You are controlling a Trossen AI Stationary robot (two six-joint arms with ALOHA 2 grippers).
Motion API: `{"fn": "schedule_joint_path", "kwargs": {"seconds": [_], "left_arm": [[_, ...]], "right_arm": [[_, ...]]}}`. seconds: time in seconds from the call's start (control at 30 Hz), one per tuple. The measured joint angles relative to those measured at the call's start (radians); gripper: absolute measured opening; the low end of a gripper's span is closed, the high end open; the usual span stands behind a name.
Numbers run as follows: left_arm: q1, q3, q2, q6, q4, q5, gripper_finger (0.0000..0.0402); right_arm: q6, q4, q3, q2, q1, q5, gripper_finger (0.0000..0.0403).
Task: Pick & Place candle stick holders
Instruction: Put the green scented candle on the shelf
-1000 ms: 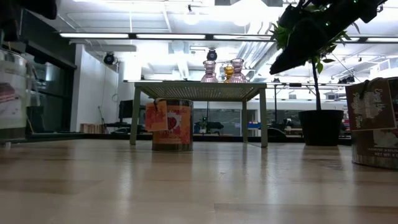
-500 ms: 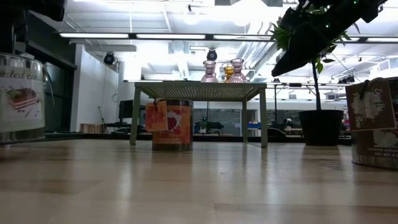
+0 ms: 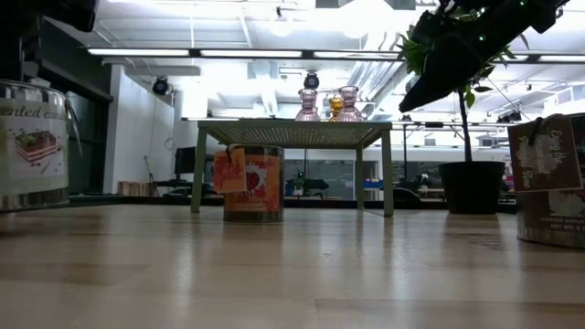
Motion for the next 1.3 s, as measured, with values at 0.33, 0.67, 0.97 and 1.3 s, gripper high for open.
{"fn": "schedule_joint_path", "kwargs": {"seconds": [0.33, 0.67, 0.97, 1.3], "left_arm": [[0.000, 0.000, 0.000, 0.000, -0.002, 0.000, 0.0000], [0.000, 0.000, 0.000, -0.004, -0.008, -0.002, 0.0000], [0.000, 0.000, 0.000, -0.004, -0.008, -0.005, 0.0000], [0.000, 0.000, -0.014, -0.004, -0.008, -0.018, 0.0000]], "right_arm": [[0.000, 0.000, 0.000, 0.000, 0.000, 0.000, 0.0264], [0.000, 0.000, 0.000, -0.001, 0.000, 0.000, 0.0264], [0.000, 0.000, 0.000, -0.001, 0.000, 0.000, 0.0264], [0.005, -0.027, 0.000, -0.003, 0.000, -0.011, 0.0264]]}}
